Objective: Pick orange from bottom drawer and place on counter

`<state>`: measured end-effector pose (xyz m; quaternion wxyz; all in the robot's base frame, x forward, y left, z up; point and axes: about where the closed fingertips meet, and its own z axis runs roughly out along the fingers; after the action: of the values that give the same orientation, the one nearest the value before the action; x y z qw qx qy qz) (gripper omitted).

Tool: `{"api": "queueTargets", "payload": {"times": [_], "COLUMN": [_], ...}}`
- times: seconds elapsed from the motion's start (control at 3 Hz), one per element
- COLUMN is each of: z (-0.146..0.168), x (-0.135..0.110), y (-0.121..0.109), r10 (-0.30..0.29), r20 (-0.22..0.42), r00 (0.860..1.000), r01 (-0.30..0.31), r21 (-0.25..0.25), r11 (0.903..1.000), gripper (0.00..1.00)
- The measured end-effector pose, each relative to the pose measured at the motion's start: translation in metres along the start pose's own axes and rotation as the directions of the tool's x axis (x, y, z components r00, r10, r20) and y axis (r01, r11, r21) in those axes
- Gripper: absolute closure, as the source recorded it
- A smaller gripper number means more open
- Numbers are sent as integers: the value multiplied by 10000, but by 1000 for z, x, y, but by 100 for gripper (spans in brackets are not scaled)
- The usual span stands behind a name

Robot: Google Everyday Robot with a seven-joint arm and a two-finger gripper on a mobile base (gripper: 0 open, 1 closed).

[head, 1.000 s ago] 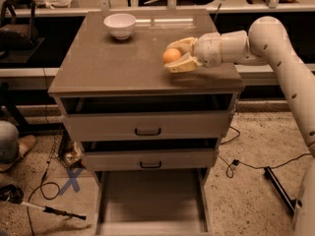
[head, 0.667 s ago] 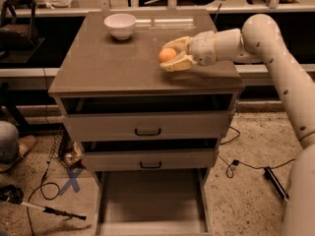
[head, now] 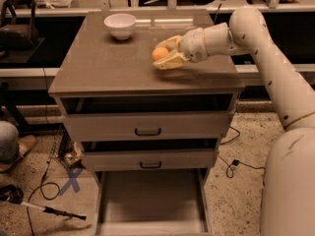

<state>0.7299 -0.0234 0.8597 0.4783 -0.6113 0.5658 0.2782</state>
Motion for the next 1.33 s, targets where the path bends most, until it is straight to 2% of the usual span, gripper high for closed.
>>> {"api": "queueTargets", "payload": {"times": [0.33,0.67,1.33], "z": [5,6,-7], "x": [3,5,6], "y": [1,0,-1], "r10": [148,185,103], "r20": [-123,-176,-1], "r00": [9998,9997,9999], "r01": [-150,-190,-103], "r21": [-201,-265,-86], "r11": [9997,9995,9999], "gripper": [6,0,0]}}
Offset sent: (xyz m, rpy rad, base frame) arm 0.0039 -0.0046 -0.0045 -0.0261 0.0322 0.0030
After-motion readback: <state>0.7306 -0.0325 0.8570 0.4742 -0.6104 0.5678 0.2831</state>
